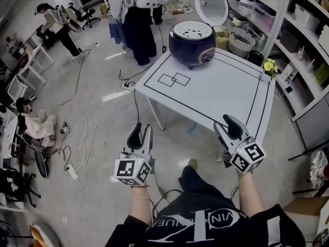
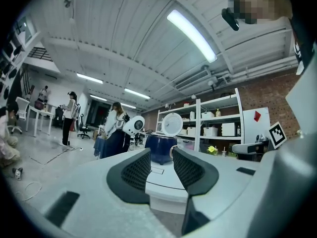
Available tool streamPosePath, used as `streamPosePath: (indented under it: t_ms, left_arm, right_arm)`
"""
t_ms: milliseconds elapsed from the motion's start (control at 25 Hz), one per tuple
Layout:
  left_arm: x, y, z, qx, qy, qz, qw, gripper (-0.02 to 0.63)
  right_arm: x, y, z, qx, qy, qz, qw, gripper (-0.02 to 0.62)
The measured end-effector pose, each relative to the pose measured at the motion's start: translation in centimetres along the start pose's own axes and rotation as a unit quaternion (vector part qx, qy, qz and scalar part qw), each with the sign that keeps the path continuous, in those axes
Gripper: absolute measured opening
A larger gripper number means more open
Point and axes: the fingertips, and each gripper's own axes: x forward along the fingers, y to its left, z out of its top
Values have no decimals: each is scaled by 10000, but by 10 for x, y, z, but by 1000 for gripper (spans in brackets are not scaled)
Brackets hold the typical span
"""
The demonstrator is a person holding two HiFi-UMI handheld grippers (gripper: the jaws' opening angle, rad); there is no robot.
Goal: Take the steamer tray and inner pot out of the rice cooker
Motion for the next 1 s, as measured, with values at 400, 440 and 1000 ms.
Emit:
streamPosePath:
  t_ms: [400, 440, 1000]
  left_arm:
    - [110, 43, 12, -48, 81, -271, 9996, 115]
    - [120, 48, 12, -69, 79, -290, 9995, 115]
    - [220, 55, 17, -172, 150, -743, 9970, 115]
  right_arm:
    - [89, -56, 17, 45, 5, -202, 9998, 164]
    - [97, -62, 17, 43, 16, -223, 9997, 164]
    - [153, -113, 28, 56, 54, -521, 9986, 164]
